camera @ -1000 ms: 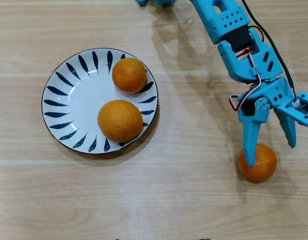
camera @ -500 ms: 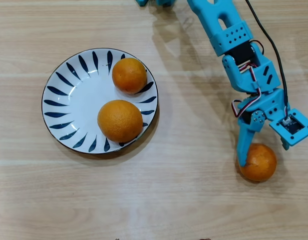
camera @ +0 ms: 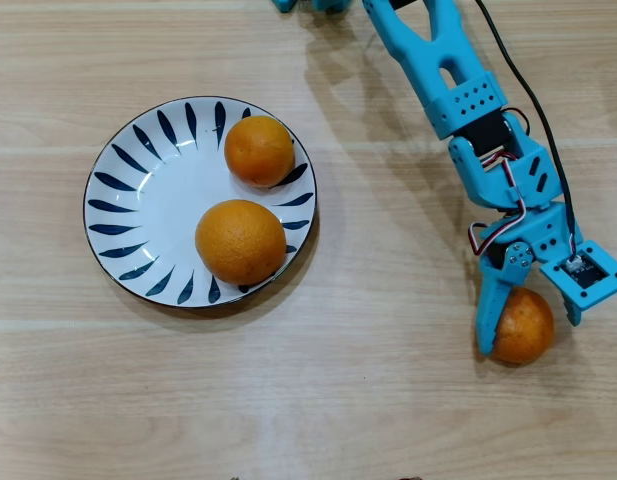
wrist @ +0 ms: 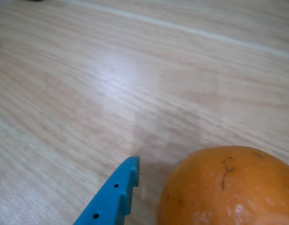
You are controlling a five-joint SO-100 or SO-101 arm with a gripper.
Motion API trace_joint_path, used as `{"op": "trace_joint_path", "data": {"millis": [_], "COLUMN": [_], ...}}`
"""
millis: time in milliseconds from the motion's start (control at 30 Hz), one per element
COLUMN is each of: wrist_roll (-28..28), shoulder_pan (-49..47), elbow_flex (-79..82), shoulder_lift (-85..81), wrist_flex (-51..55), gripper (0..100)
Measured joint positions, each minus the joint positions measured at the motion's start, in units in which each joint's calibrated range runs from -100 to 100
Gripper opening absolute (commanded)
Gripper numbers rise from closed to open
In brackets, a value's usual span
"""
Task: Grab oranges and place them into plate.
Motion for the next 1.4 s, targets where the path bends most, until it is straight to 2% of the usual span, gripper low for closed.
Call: {"op": "trace_joint_path", "data": {"millis": [533, 767, 1233, 1400], "wrist_roll": [-1.2, -1.2, -0.21, 1.98], "shoulder_pan": [1.44, 1.52, 1.52, 1.35], "elbow_flex": [3.36, 3.36, 3.36, 3.72], "shoulder_lift": [0.17, 0.17, -0.34, -5.5], "wrist_flex": [0.0, 0.0, 0.09, 9.99], "gripper": [41, 28, 29, 29]}}
